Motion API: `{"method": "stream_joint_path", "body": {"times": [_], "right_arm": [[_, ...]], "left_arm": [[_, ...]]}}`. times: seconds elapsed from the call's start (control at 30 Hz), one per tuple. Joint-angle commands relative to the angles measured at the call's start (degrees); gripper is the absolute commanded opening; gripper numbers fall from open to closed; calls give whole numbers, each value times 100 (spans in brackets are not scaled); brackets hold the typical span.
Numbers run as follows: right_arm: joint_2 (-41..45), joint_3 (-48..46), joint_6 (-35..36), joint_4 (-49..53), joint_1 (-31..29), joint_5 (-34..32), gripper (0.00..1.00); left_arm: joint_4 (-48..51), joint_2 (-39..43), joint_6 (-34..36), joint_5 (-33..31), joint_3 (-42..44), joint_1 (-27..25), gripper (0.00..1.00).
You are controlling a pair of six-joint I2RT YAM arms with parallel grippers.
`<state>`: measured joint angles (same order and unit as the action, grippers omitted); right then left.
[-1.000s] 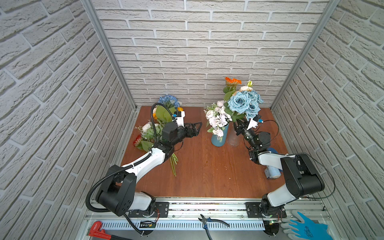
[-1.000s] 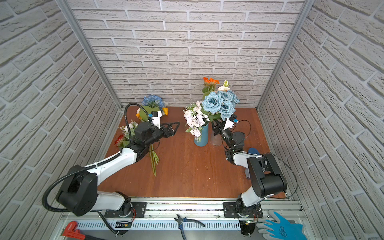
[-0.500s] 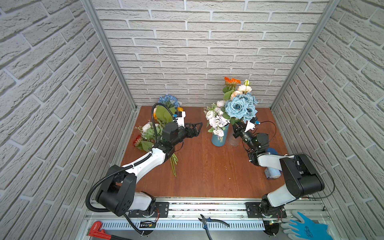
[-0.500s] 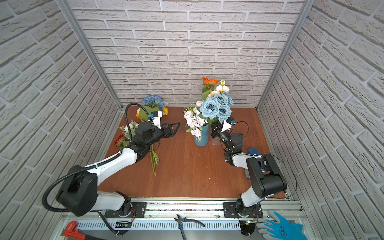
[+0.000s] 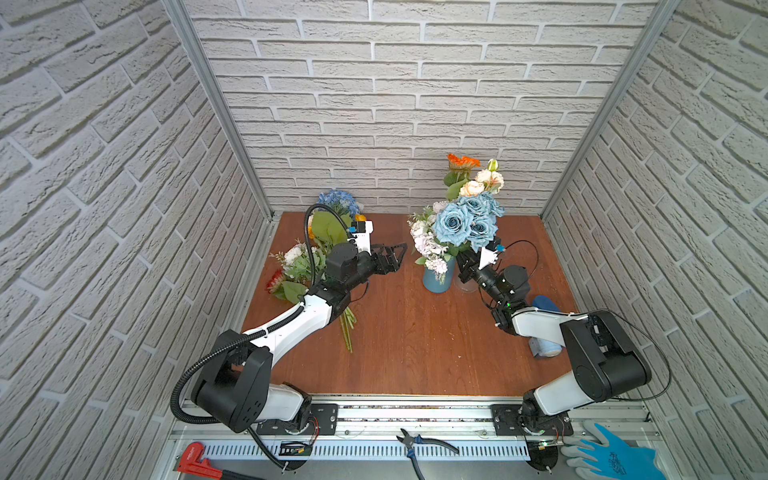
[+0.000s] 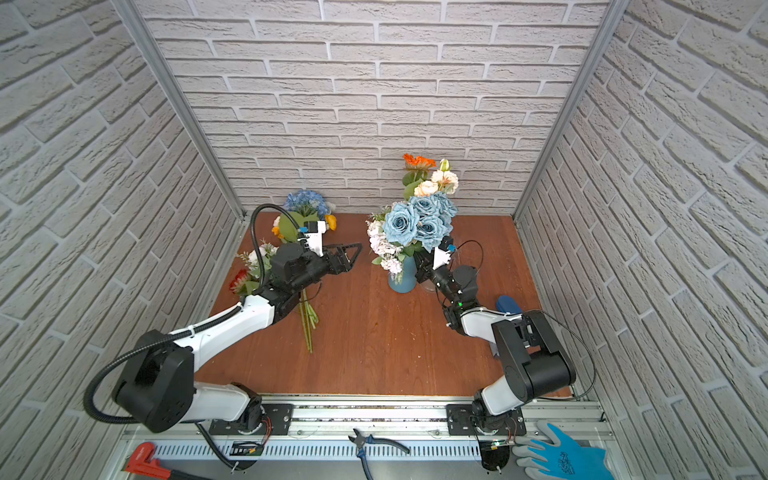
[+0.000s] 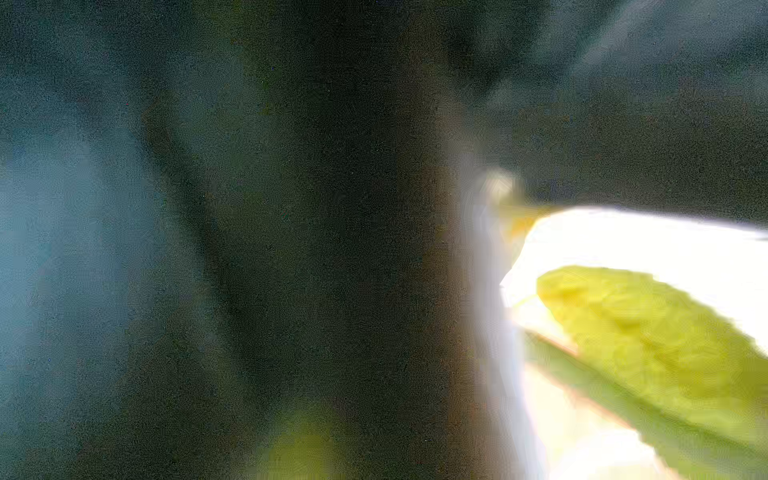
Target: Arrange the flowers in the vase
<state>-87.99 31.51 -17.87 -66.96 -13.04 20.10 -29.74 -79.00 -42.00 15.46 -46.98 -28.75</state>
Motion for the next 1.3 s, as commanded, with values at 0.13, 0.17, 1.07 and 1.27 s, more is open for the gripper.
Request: {"method": "stream_joint_path", "body": {"times": [0.13, 0.17, 1.07, 1.27], "right_arm": [[636, -338, 26, 447, -67, -109, 36], [811, -325, 69, 585, -67, -150, 36], [410, 158, -234, 254, -59, -335, 6], [661, -277, -228, 470, -102, -311, 6]], "left_arm": [[-95, 201, 156, -79, -68, -35, 98], [-85, 216, 158, -79, -73, -34, 98], [56, 517, 317, -167, 10, -43, 98], [-30, 448, 272, -158, 27, -47, 98]]}}
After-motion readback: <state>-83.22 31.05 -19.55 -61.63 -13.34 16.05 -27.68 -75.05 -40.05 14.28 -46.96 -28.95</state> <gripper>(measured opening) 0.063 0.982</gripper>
